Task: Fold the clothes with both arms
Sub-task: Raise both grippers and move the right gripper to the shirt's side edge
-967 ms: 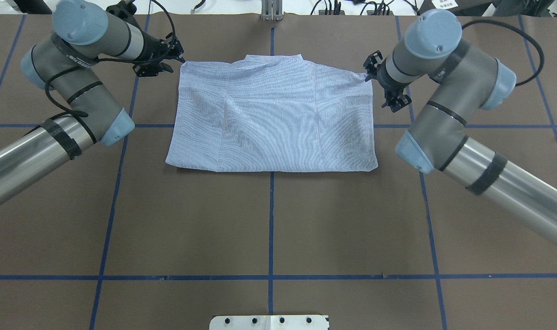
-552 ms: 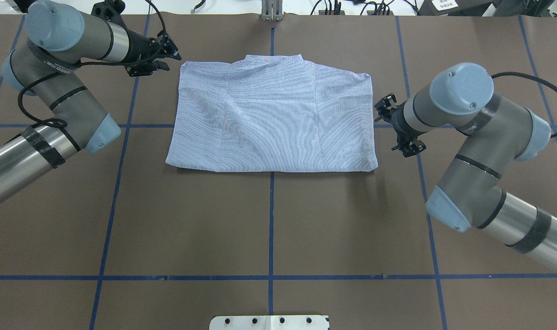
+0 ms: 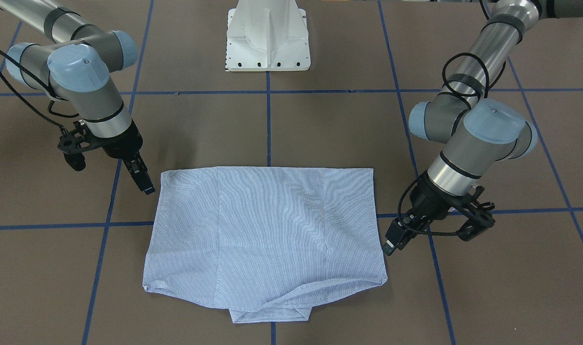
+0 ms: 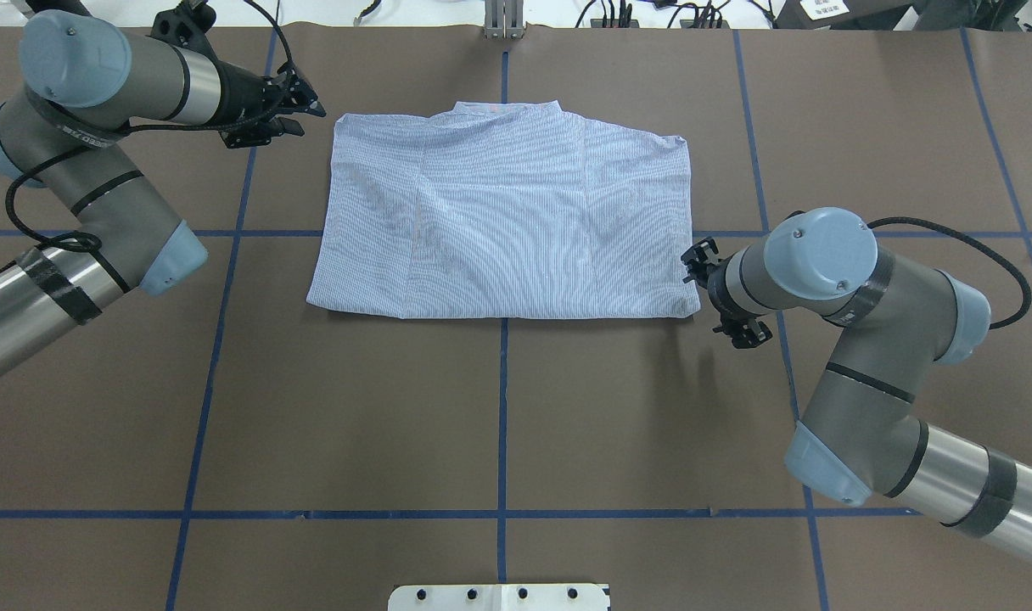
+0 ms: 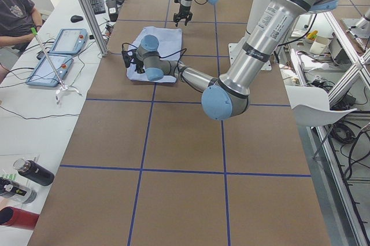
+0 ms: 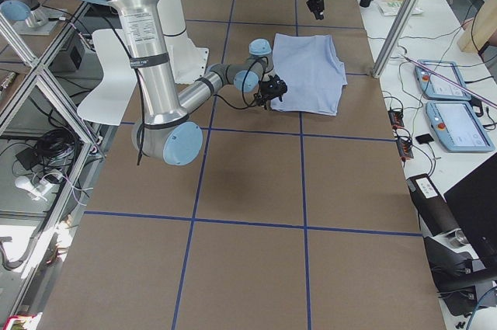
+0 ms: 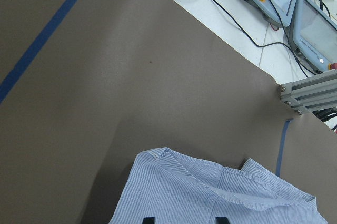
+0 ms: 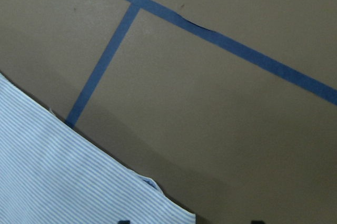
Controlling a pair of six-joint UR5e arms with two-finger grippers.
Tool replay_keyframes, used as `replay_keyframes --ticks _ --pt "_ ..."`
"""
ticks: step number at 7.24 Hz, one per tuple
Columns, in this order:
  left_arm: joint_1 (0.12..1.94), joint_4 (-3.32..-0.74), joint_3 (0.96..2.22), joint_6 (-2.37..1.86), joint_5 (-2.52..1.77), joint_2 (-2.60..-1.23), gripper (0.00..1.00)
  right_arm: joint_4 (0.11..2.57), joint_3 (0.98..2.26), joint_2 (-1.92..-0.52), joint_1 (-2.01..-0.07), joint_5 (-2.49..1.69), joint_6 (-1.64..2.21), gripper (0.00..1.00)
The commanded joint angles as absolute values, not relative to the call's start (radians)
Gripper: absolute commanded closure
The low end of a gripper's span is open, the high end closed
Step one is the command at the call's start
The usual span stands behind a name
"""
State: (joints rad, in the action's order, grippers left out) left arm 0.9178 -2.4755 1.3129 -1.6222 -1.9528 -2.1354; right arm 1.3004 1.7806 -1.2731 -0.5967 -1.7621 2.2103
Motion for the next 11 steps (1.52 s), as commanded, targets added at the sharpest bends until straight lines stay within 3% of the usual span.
replay_keyframes --ticks 1,7,8,9,11 --pt "0.917 -2.476 1.319 -1.621 -1.953 -2.119 0.52 1.301 1.760 -1.253 -0.584 -1.753 2.212 0.23" --pt "0.917 -2.467 1.318 -1.562 -1.951 -2.109 0.52 1.302 1.684 -1.196 -0.592 -1.752 2.212 0.33" --pt "0.919 -2.467 1.319 -1.562 -1.953 -2.109 0.53 1.302 1.684 -1.198 -0.595 -1.752 2.212 0.45" --pt "0.919 -2.465 1.319 -1.562 -1.953 -2.111 0.53 1.302 1.687 -1.198 -0.600 -1.753 2.212 0.95" --pt "0.919 -2.465 1.319 -1.562 -1.953 -2.109 0.53 1.304 1.693 -1.197 -0.603 -1.759 2.207 1.00"
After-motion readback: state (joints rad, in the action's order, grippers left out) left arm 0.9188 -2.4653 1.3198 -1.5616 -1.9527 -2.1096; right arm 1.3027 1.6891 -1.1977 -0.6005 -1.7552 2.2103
